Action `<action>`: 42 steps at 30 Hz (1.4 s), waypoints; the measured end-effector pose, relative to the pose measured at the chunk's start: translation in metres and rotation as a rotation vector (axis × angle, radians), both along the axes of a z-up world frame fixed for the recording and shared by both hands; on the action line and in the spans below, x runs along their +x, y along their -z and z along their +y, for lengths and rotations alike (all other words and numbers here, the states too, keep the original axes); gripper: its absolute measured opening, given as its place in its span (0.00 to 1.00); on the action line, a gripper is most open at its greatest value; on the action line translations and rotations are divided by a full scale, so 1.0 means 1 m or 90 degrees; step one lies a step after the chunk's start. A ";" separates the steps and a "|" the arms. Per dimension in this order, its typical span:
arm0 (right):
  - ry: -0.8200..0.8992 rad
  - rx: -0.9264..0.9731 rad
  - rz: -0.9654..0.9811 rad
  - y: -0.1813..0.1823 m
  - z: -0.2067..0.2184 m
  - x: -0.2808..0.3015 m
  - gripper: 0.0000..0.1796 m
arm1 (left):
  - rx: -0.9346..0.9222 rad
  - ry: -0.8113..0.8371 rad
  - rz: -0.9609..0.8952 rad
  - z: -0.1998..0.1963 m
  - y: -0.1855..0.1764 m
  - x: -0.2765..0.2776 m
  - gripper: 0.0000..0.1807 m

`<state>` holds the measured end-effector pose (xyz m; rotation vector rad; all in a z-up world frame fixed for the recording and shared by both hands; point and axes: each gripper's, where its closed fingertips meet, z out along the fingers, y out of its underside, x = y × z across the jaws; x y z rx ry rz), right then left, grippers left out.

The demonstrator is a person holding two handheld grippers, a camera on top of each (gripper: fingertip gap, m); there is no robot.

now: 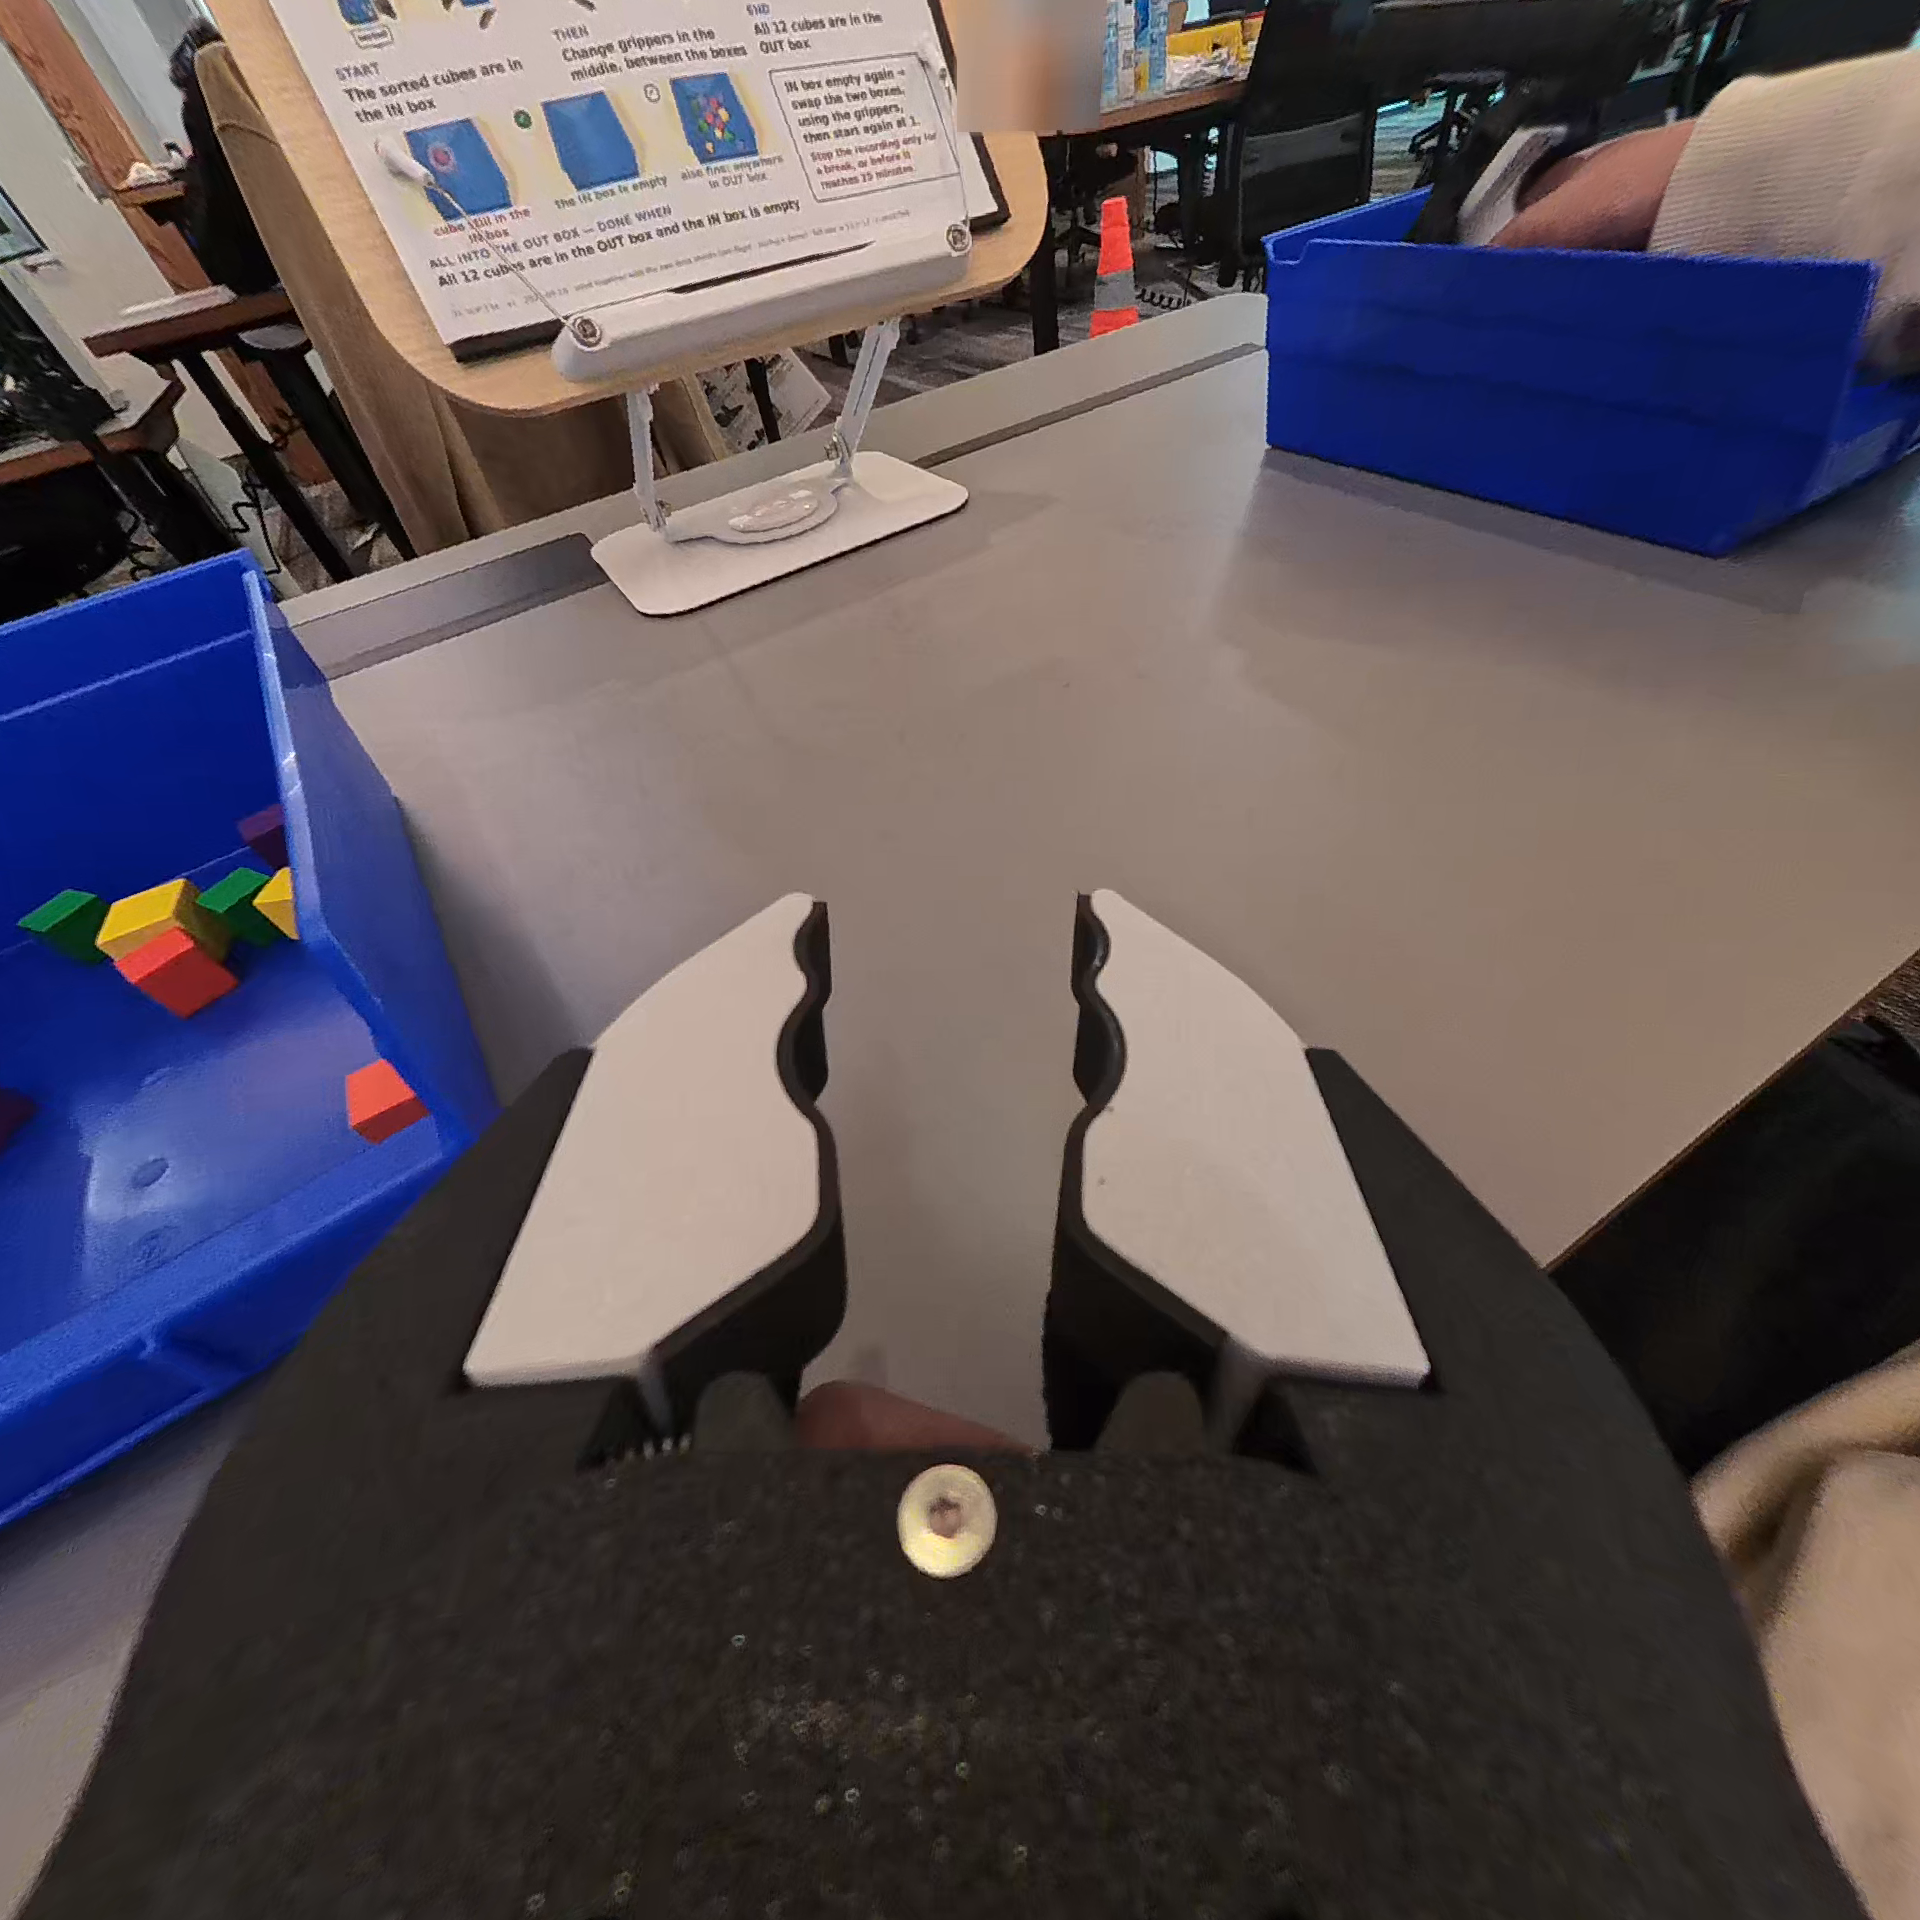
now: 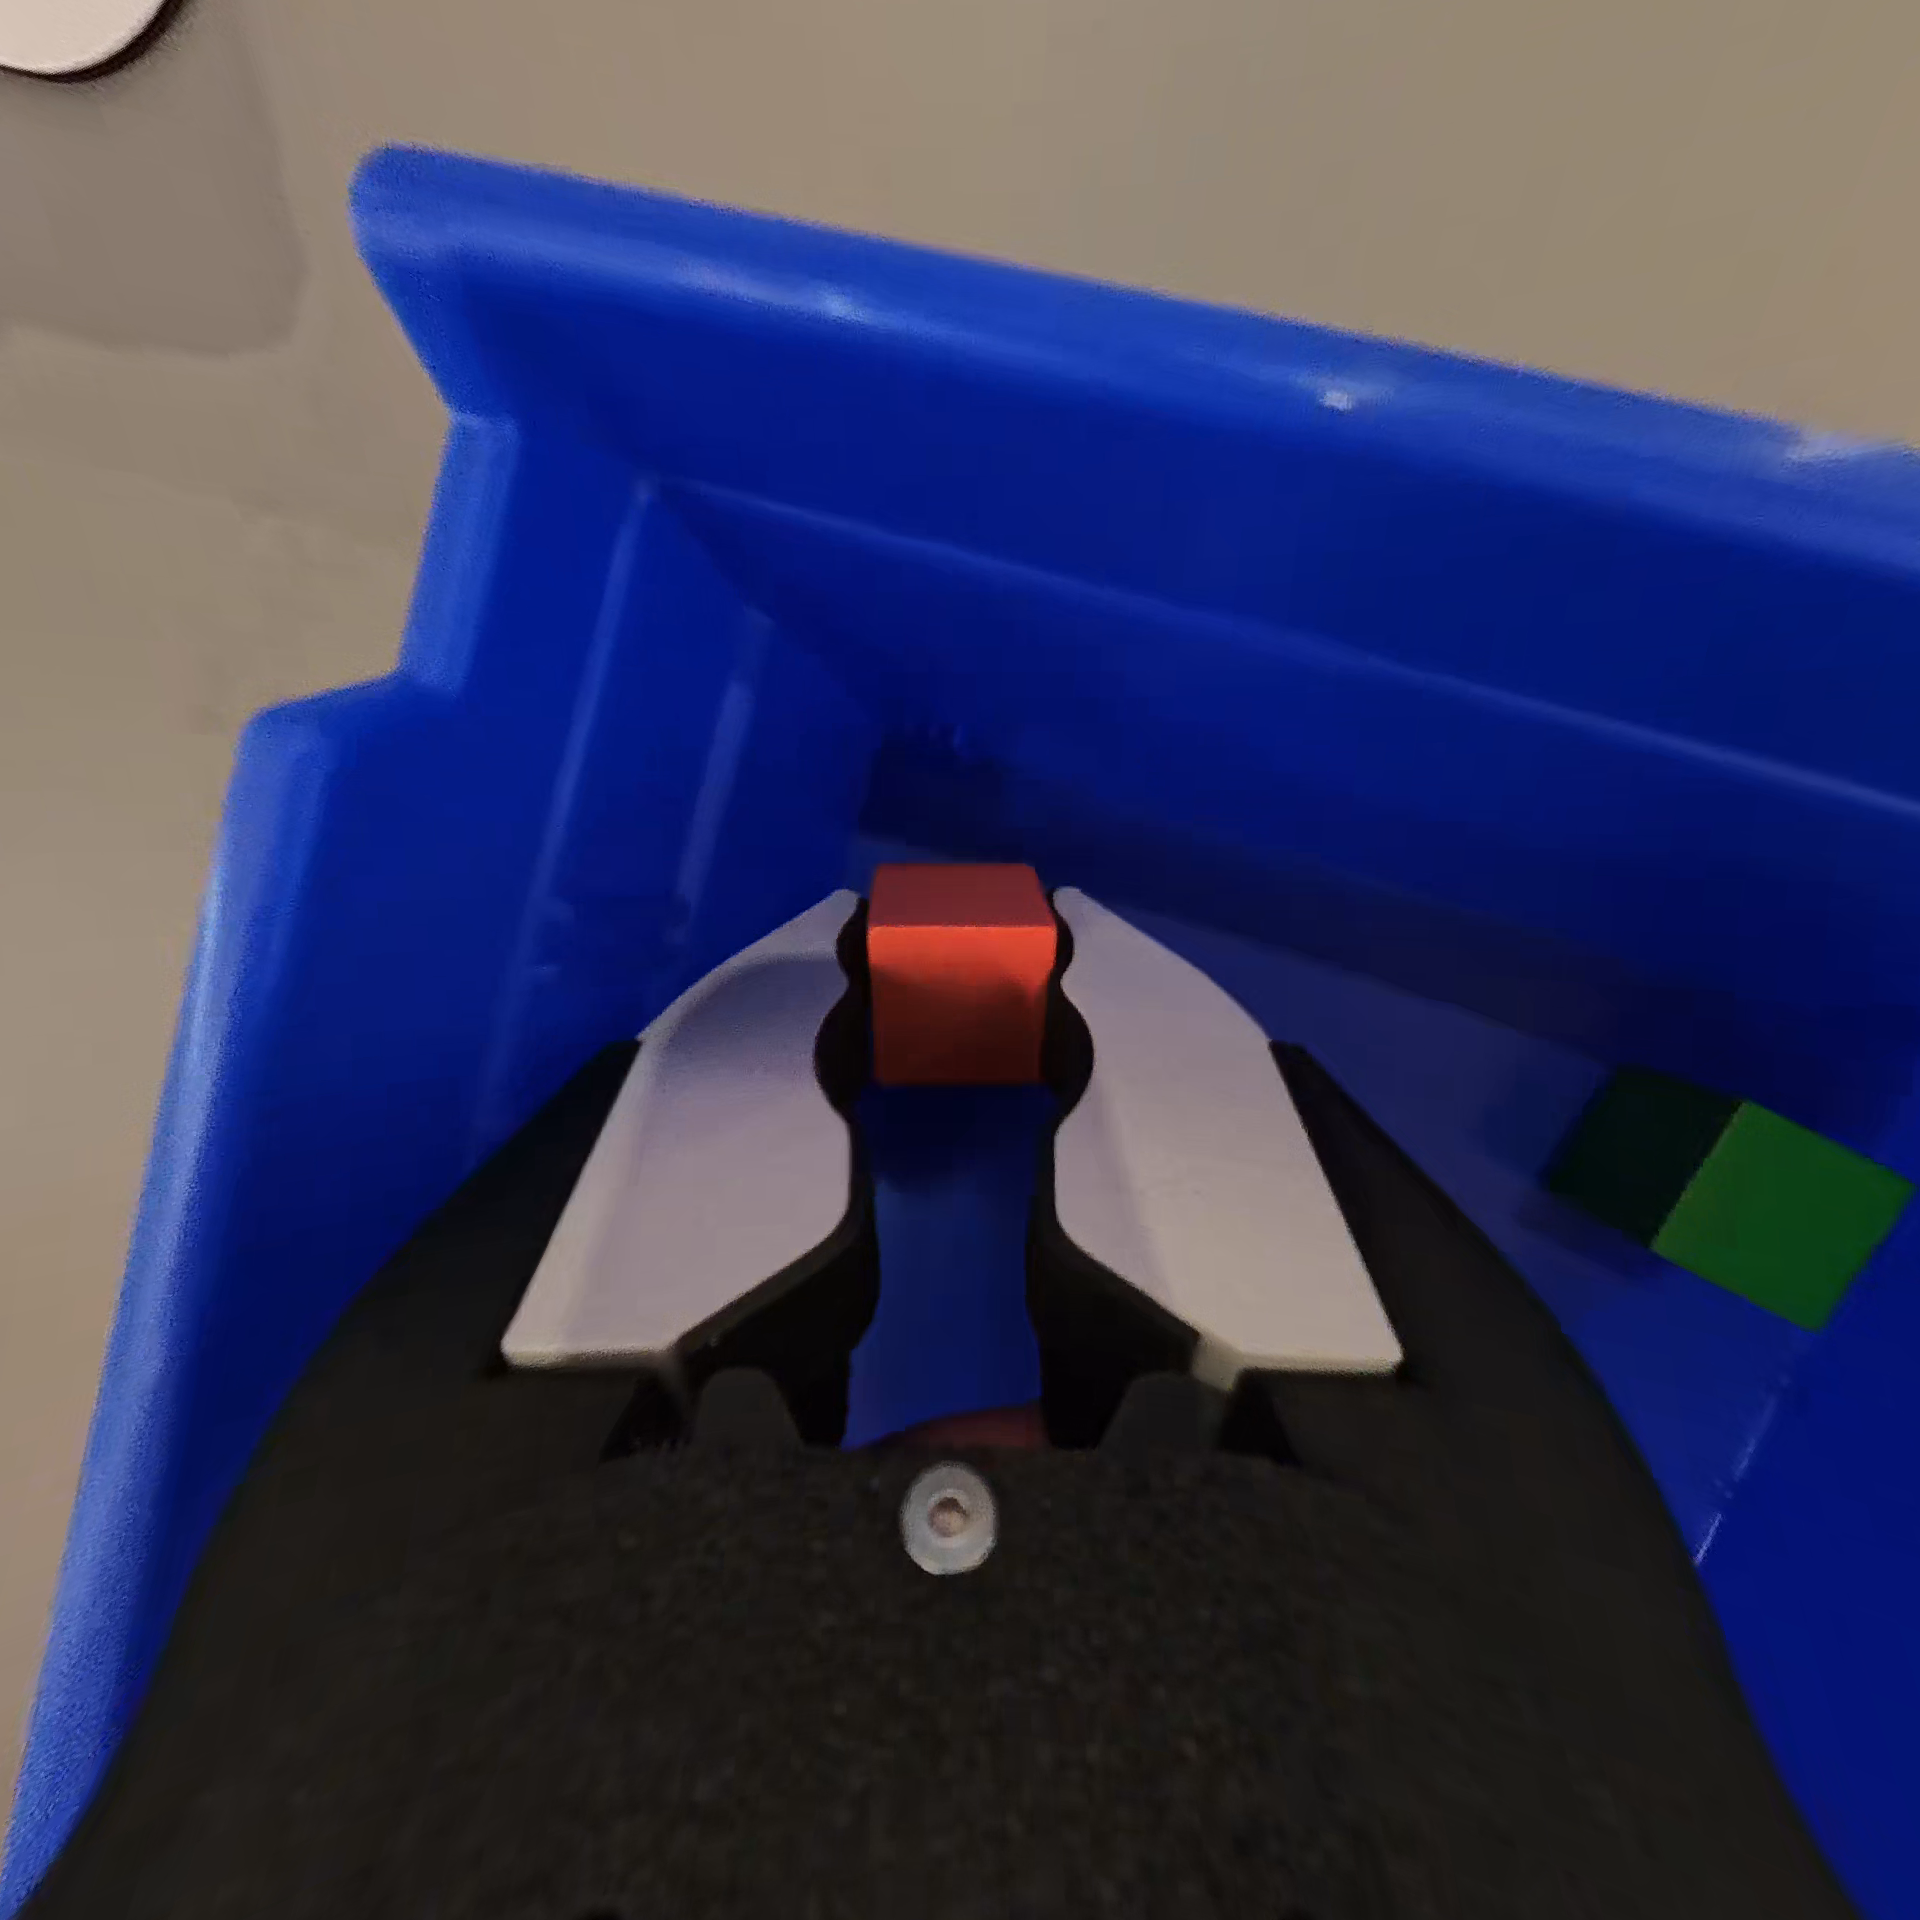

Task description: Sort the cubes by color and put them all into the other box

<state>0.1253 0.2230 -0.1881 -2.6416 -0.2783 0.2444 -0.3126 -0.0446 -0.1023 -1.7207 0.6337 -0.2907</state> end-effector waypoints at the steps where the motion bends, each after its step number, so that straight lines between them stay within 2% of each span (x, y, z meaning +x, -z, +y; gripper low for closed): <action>1: 0.000 0.002 -0.003 0.001 0.001 0.000 0.17 | 0.001 0.003 0.001 0.000 0.000 0.001 0.25; 14: -0.003 0.048 -0.020 0.001 0.019 0.004 0.17 | 0.004 0.019 0.013 -0.002 0.001 0.009 0.25; 16: -0.002 0.049 -0.014 0.000 0.018 0.006 0.19 | 0.004 0.019 0.015 -0.003 0.001 0.010 0.25; 18: 0.003 0.065 -0.026 -0.011 0.014 0.014 0.22 | 0.007 0.017 0.014 -0.003 0.000 0.009 0.25; 20: 0.005 0.126 -0.042 -0.041 0.006 0.020 0.24 | 0.010 0.012 0.012 -0.003 -0.002 0.007 0.25; 23: 0.001 0.272 -0.053 -0.110 -0.029 0.012 0.26 | 0.012 0.000 0.003 -0.001 -0.004 0.001 0.25; 26: -0.046 0.437 0.044 -0.166 -0.097 -0.047 0.25 | 0.006 -0.015 -0.003 0.003 -0.003 -0.005 0.25; 28: -0.103 0.453 0.145 -0.163 -0.152 -0.103 0.27 | -0.001 -0.027 0.000 0.006 -0.002 -0.009 0.25; 30: -0.158 0.418 0.266 -0.141 -0.205 -0.160 0.29 | -0.011 -0.039 0.006 0.009 0.001 -0.012 0.25; 33: -0.158 0.418 0.358 -0.108 -0.258 -0.204 0.29 | -0.027 -0.055 0.020 0.011 0.007 -0.014 0.25; 37: -0.175 0.488 0.242 -0.092 -0.280 -0.206 0.27 | -0.024 -0.073 0.045 0.012 0.010 -0.018 0.25; 42: -0.196 0.456 0.271 -0.087 -0.284 -0.212 0.26 | -0.037 -0.089 0.050 0.012 0.003 -0.031 0.23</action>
